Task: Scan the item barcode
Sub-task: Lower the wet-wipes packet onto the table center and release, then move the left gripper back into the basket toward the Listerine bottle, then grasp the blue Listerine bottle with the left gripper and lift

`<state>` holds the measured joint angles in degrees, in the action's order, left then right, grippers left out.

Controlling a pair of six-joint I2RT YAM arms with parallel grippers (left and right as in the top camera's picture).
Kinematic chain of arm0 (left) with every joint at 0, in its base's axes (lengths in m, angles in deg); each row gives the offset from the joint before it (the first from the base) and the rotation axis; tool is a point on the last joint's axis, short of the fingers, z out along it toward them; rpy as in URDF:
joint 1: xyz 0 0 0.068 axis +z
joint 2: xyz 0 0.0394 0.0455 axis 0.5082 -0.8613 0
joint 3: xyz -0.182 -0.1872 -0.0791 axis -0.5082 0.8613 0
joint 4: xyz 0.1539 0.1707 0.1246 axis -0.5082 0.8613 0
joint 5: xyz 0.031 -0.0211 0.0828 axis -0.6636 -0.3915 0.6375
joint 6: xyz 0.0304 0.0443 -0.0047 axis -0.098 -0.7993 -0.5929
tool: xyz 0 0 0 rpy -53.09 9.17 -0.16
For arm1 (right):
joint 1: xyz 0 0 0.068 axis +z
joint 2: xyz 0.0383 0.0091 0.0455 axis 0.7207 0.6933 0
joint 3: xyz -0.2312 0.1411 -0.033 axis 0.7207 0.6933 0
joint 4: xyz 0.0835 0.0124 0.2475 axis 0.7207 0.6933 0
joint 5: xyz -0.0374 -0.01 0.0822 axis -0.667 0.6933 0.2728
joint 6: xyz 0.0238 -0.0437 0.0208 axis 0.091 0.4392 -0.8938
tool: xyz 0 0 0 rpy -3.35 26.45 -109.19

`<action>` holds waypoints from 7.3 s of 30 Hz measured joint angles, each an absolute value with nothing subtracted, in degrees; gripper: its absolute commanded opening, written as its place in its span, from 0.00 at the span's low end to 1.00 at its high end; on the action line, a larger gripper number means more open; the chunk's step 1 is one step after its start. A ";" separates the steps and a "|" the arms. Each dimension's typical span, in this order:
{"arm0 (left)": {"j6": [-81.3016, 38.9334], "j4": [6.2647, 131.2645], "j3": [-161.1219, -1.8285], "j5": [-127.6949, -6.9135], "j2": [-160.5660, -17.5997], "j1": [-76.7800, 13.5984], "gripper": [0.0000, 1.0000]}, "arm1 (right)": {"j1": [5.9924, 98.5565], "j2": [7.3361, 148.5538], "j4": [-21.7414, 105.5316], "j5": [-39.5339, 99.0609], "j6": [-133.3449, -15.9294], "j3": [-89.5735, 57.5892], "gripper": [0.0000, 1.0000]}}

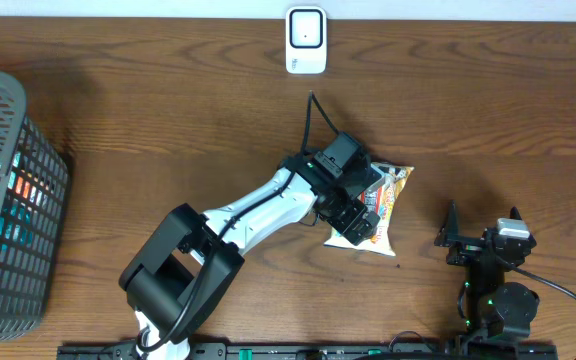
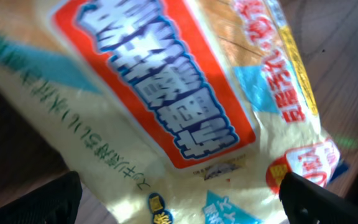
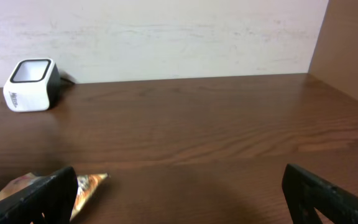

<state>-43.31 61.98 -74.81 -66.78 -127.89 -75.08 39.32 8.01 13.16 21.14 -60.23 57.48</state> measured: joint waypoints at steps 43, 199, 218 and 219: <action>-24.26 80.23 -75.09 -16.64 -121.94 -61.26 0.80 | 39.32 8.01 13.16 21.12 -60.23 57.48 0.99; -3.27 76.95 -78.31 -27.74 -130.82 22.28 0.51 | 39.32 8.01 13.14 21.12 -60.23 57.48 0.99; -5.26 81.89 -77.06 -31.87 -127.06 22.91 0.34 | 39.32 8.01 13.16 21.14 -60.23 57.48 0.99; -5.37 81.82 -76.58 -32.70 -126.19 23.00 0.34 | 39.32 8.01 13.16 21.12 -60.23 57.48 0.99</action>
<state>-5.37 81.82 -76.58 -32.70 -126.19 23.00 39.32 8.01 13.16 21.12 -60.23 57.48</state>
